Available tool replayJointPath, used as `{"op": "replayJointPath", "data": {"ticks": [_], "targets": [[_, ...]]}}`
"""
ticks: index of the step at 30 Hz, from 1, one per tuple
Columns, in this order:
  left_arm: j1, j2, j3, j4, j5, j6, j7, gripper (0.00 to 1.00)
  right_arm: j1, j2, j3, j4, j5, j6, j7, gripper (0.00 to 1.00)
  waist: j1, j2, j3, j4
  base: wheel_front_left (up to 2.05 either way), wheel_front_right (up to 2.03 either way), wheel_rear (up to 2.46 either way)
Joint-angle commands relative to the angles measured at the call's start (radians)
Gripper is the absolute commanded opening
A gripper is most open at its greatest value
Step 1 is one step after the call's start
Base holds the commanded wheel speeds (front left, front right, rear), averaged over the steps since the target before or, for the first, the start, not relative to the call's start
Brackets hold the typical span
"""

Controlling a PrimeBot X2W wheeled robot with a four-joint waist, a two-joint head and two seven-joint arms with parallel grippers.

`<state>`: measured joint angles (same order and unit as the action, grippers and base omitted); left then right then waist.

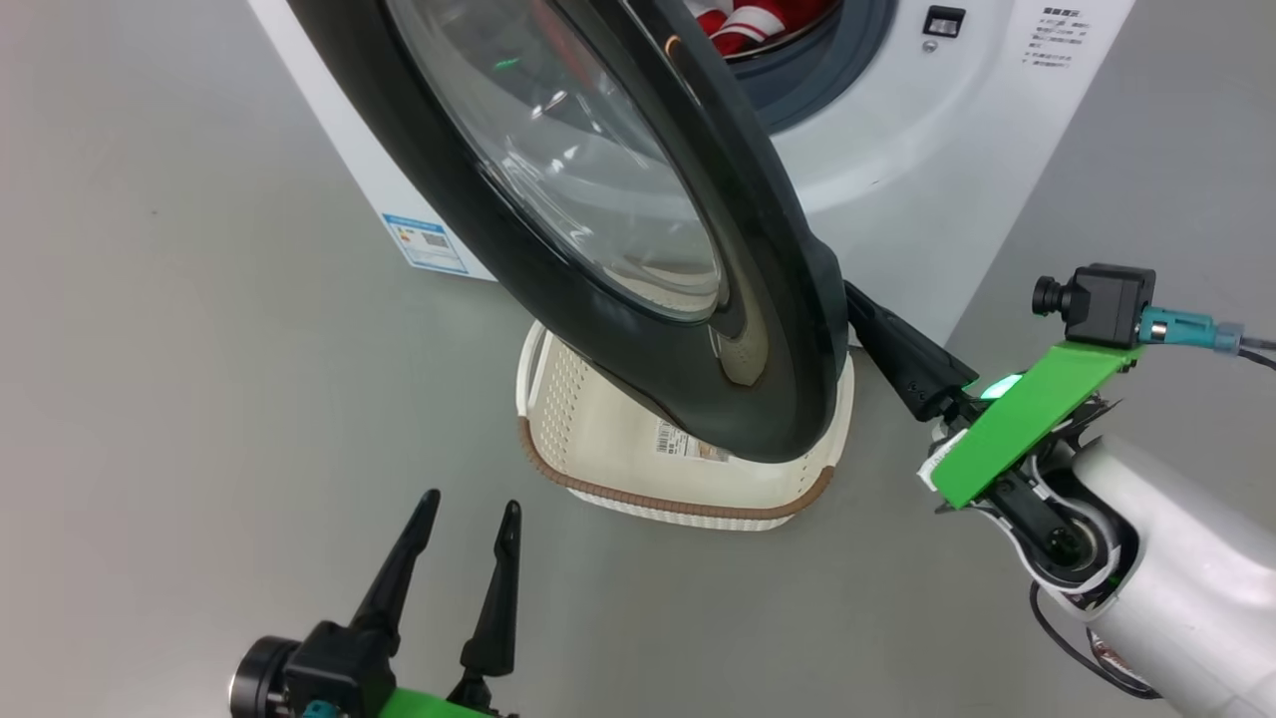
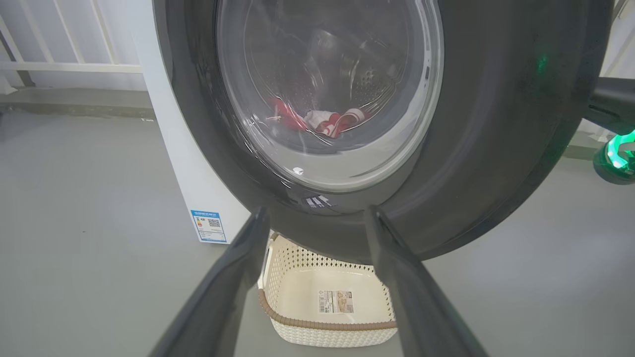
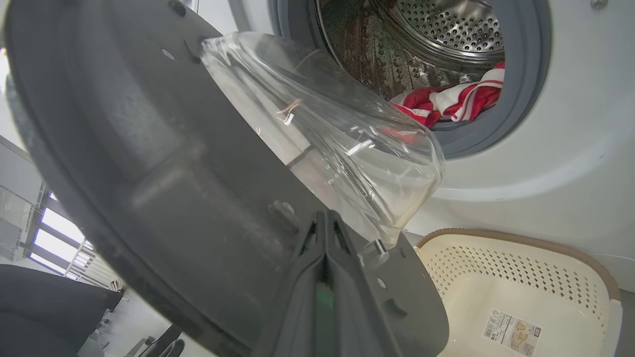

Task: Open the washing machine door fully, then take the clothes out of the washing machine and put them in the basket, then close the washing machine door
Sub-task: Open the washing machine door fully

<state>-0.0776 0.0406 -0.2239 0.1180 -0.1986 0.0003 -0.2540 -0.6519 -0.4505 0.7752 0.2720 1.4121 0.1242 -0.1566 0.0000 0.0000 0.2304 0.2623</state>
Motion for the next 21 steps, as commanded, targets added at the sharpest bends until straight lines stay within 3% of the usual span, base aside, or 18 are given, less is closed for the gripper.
{"op": "replayJointPath", "data": {"ticks": [1,21], "targets": [[-0.027,0.010,0.027,-0.028,-0.006,0.006,-0.008,1.00,-0.011,-0.012,0.018,-0.034,0.030,0.007,0.011,0.00,0.0000,0.0000,0.003,0.007,0.00,0.00,0.00],[0.006,0.010,0.019,-0.024,-0.012,0.023,-0.008,1.00,0.034,-0.057,0.162,-0.134,0.124,0.007,0.056,0.00,0.0000,0.0000,-0.047,0.090,0.00,0.00,0.00]]}}
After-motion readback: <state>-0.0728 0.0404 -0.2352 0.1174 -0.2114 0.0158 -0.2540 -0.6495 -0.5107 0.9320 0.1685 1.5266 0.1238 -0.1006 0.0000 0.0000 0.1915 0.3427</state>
